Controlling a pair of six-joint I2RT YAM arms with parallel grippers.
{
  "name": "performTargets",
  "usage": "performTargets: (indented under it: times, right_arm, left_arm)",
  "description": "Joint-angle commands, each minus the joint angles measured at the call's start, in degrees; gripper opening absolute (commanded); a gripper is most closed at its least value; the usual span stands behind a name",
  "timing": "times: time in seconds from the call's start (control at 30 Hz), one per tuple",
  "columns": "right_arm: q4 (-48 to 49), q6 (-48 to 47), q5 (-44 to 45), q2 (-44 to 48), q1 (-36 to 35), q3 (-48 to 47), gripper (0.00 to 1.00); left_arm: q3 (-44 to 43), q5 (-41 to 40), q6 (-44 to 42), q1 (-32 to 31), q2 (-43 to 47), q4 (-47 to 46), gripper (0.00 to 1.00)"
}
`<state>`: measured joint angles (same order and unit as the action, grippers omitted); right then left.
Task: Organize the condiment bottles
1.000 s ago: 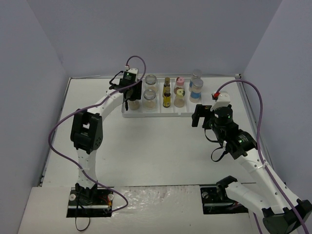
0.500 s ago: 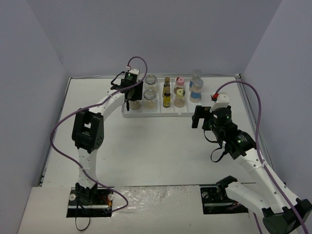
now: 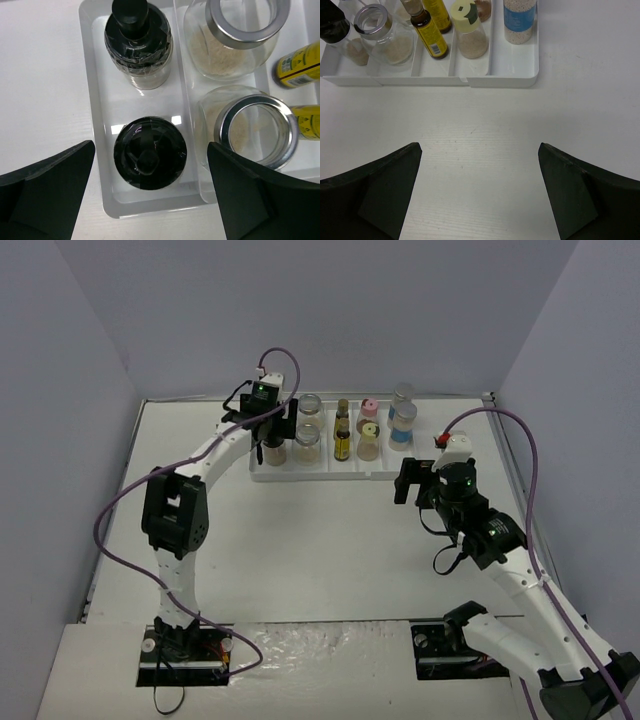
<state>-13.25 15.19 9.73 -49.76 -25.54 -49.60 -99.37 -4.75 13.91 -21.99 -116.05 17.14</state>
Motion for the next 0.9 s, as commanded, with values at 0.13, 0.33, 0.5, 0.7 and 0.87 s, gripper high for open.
performTargets:
  times: [0.13,0.33,0.5,0.7,0.87]
  right_arm:
    - [1.79,-0.21,7.43,5.15,0.31,-2.95,1.0]
    - [1.52,-0.87,13.44,10.21,0.27,-2.07,1.0]
    - [1.47,-1.38,15.91,13.42,0.17,-0.65,1.0]
    - [1.29,-1.66,16.76,17.2,0.14,0.67,1.0]
    - [0.57,-1.95,17.65,20.18,0.23,1.15,1.0]
  left_arm:
    - [5.8,-3.89,0.97,0.47,23.45,0.6,0.96]
    - [18.24,-8.72,1.16,1.03,41.87,4.83,0.97]
    - [29.15,-11.97,-0.88,1.22,57.73,7.55,0.97]
    - [39.47,-16.64,-2.18,1.34,75.15,11.07,0.97]
    - [48.17,-17.84,0.07,1.34,85.08,11.7,0.97]
